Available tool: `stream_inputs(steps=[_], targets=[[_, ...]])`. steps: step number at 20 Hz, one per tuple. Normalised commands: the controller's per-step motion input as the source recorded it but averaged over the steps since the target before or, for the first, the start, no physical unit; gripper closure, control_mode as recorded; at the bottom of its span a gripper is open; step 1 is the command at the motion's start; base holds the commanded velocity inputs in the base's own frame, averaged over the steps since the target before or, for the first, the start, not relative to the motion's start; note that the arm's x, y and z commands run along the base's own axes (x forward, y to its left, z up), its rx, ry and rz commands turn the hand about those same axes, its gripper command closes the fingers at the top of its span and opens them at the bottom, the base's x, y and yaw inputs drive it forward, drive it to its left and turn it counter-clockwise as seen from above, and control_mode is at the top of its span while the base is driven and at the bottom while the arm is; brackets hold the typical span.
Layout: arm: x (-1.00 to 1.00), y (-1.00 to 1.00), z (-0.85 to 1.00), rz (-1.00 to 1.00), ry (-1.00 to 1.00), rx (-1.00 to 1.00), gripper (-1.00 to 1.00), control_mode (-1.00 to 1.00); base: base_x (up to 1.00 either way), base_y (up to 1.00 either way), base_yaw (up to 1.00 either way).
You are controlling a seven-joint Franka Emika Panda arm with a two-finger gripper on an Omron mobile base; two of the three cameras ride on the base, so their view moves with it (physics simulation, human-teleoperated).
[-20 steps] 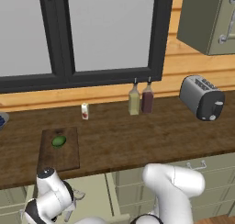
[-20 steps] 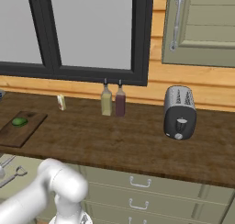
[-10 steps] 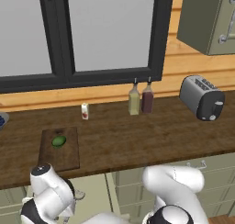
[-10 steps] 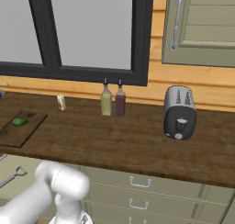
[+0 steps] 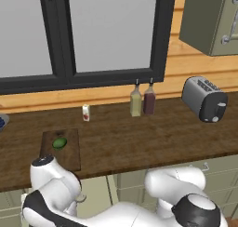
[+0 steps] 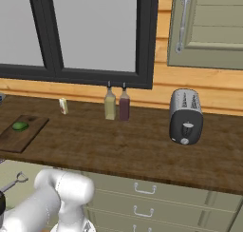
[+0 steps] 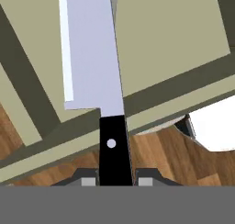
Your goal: Place the appropriate cutting tool for cutting the avocado skin on the cutting board.
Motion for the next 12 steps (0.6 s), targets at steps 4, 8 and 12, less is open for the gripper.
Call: stream_inputs(steps=[4,8,12], targets=[[-0.54,-0.08,0.72,-0.12,0.02,0.0,1.0,-1.0,0.0,0.0,0.0],[-0.37,-0.28,0.56,-0.13,0.0,-0.01,1.0,-1.0,0.0,0.0,0.0],[-0.02,-0.35,0.52,-0.17,0.0,-0.06,1.0,-1.0,0.0,0.0,0.0]])
